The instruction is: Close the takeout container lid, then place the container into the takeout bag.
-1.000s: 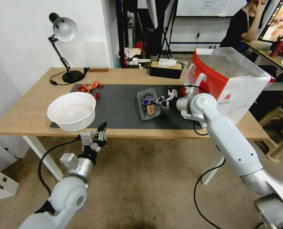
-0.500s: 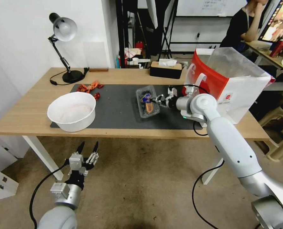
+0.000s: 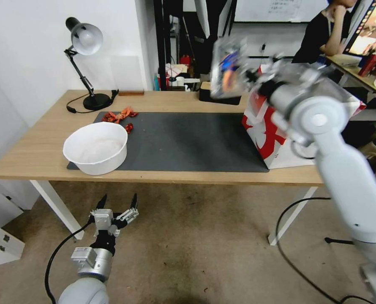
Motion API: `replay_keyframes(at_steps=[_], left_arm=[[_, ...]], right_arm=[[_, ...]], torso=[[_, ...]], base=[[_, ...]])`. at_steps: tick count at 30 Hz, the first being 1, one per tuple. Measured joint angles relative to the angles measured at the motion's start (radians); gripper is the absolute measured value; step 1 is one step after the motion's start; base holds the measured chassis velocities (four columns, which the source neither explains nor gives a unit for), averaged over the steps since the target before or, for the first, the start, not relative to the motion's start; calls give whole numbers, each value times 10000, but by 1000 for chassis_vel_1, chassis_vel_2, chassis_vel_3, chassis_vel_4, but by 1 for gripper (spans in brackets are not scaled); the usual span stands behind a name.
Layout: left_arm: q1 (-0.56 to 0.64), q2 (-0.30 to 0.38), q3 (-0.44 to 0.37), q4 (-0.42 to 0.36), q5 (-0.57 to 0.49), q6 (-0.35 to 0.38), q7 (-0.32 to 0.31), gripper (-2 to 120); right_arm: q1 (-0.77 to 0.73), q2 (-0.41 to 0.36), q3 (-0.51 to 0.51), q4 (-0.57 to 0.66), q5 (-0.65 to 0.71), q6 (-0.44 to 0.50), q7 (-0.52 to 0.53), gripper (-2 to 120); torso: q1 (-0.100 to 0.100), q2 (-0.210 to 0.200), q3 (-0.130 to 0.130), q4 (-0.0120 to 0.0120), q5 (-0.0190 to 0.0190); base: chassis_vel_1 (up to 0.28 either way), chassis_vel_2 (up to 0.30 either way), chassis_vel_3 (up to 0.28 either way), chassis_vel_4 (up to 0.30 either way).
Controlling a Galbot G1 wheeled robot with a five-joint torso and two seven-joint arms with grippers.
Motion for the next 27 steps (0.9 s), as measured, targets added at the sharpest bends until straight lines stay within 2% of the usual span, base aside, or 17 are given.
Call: replay_keyframes(at_steps=[2, 5, 11, 16, 18, 19, 21, 22, 26, 27], left_arm=[[-4, -4, 22, 12, -5, -9, -3, 100], [-56, -25, 134, 73, -51, -44, -35, 100], [-236, -66, 268, 80, -164, 15, -136, 100], [-243, -97, 282, 19, -176, 78, -199, 100], [-185, -98, 263, -5, -164, 88, -225, 100], [-185, -98, 263, -5, -164, 88, -225, 100], [-170, -94, 241, -10, -156, 93, -246, 100], [-170, -94, 241, -10, -156, 93, -246, 100], [-178, -125, 254, -93, -111, 192, -354, 100], [-178, -125, 254, -93, -111, 192, -354, 100]], right_arm=[[-32, -269, 79, -44, -474, 54, -46, 0], [-323, -1079, 323, -266, -1504, 167, -160, 0], [-906, -1577, 812, -342, -1265, 52, -135, 0], [-1129, -1551, 1044, -277, -697, -23, 102, 0], [-1302, -1493, 1270, -192, 124, -55, 313, 9], [-1302, -1493, 1270, -192, 124, -55, 313, 9], [-1443, -1441, 1375, -191, 629, -83, 449, 18], [-1443, -1441, 1375, -191, 629, -83, 449, 18], [-1793, -1310, 1443, -292, 744, -104, 595, 37], [-1793, -1310, 1443, -292, 744, -104, 595, 37]], torso=[[0, 0, 0, -1, -3], [0, 0, 0, 1, 1], [0, -2, 0, 0, -3], [0, -2, 1, 3, -3], [-1, -2, 0, 4, -7], [-1, -2, 0, 4, -7], [-1, -2, 0, 3, -5], [-1, -2, 0, 3, -5], [-1, -1, 0, 3, -3], [-1, -1, 0, 3, -3]], base=[[0, 0, 0, 0], [0, 0, 0, 0], [0, 0, 0, 0], [0, 0, 0, 0], [0, 0, 0, 0], [0, 0, 0, 0], [0, 0, 0, 0], [0, 0, 0, 0], [0, 0, 0, 0], [0, 0, 0, 0]])
